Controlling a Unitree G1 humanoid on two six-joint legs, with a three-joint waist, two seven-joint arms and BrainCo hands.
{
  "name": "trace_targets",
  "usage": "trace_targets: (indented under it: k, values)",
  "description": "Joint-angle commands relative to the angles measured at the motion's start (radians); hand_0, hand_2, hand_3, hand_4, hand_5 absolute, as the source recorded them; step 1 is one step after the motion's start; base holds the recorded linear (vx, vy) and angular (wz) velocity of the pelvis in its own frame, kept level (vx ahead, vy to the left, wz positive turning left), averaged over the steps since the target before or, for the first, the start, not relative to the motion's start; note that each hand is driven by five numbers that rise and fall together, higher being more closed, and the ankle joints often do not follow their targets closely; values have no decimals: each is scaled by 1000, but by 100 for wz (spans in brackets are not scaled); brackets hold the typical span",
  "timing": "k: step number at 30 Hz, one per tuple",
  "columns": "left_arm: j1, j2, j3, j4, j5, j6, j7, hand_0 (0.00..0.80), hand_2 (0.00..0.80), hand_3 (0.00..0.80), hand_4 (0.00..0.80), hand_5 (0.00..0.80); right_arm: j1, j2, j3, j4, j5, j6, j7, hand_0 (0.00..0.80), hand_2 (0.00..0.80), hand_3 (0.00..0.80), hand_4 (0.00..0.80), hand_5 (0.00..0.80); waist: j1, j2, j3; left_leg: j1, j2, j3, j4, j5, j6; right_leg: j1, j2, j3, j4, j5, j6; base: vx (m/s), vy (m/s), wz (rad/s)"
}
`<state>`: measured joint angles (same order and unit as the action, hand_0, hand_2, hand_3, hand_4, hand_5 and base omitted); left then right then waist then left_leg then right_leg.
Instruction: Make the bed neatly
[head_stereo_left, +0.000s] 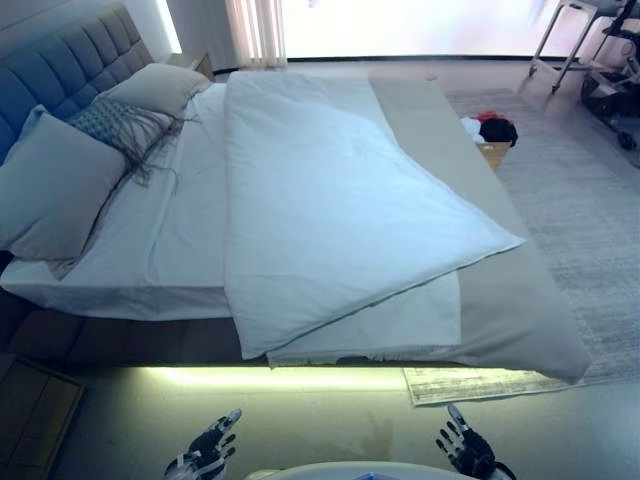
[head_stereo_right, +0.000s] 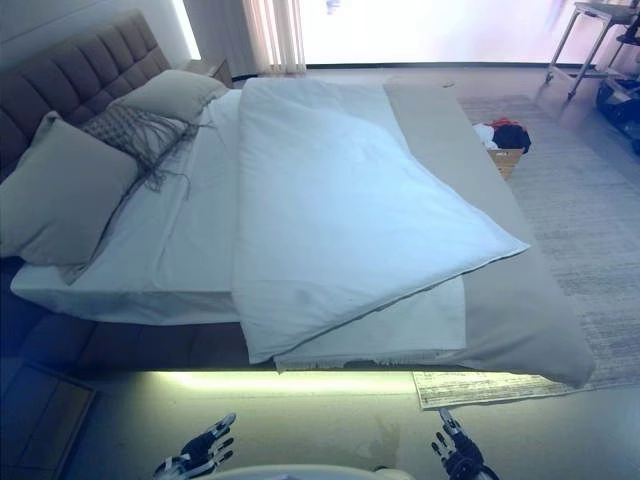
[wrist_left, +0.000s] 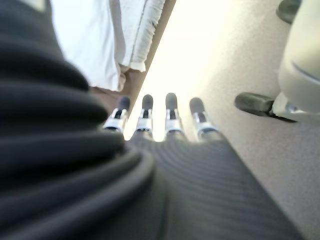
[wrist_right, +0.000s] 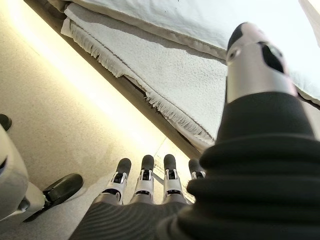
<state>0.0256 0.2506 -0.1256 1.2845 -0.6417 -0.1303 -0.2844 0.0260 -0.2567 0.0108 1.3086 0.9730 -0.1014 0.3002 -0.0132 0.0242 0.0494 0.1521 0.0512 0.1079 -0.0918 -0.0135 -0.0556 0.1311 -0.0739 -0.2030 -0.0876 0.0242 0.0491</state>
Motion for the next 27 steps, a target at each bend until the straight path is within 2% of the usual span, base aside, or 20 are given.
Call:
trace_targets:
  k: [1,13,18,22,25,27]
  values:
    - [-54,5,22,71,29,9,-6,0,0,0,0,0,-60,4,-23,76,-8,10,9,0,0,0,0,0,-7,-13,-16,-1,-12,79,4,-29,11,12,-21,-2,20,-27,63,0,0,0]
    - [-53,-7,25,67,19,14,24,0,0,0,0,0,-80,2,7,74,-30,49,4,0,0,0,0,0,-5,-6,-4,-1,-8,78,4,-31,9,6,-21,-4,28,-32,62,-3,0,0]
    - [-64,-17,22,78,18,24,42,0,0,0,0,0,-98,9,22,74,-35,71,1,0,0,0,0,0,-1,-2,8,1,-7,70,4,-33,11,6,-20,-11,49,-47,58,6,-32,0]
    - [-40,-20,36,86,36,23,40,0,0,0,0,0,-86,19,20,89,-43,72,21,0,0,0,0,0,0,-4,9,15,-10,57,11,-36,17,5,-14,2,90,-74,50,112,-74,2]
    - [-35,-23,38,84,35,26,55,0,0,0,0,0,-98,15,24,88,-44,82,32,0,0,0,0,0,5,-6,28,-12,-9,43,81,-53,14,-16,-14,11,124,-87,37,39,-89,0]
    - [-33,-25,50,88,43,23,65,0,0,0,0,0,-108,10,28,94,-60,88,37,0,0,0,0,0,3,-21,47,-52,-4,48,216,-89,9,-30,-21,22,144,-95,17,56,-115,-1]
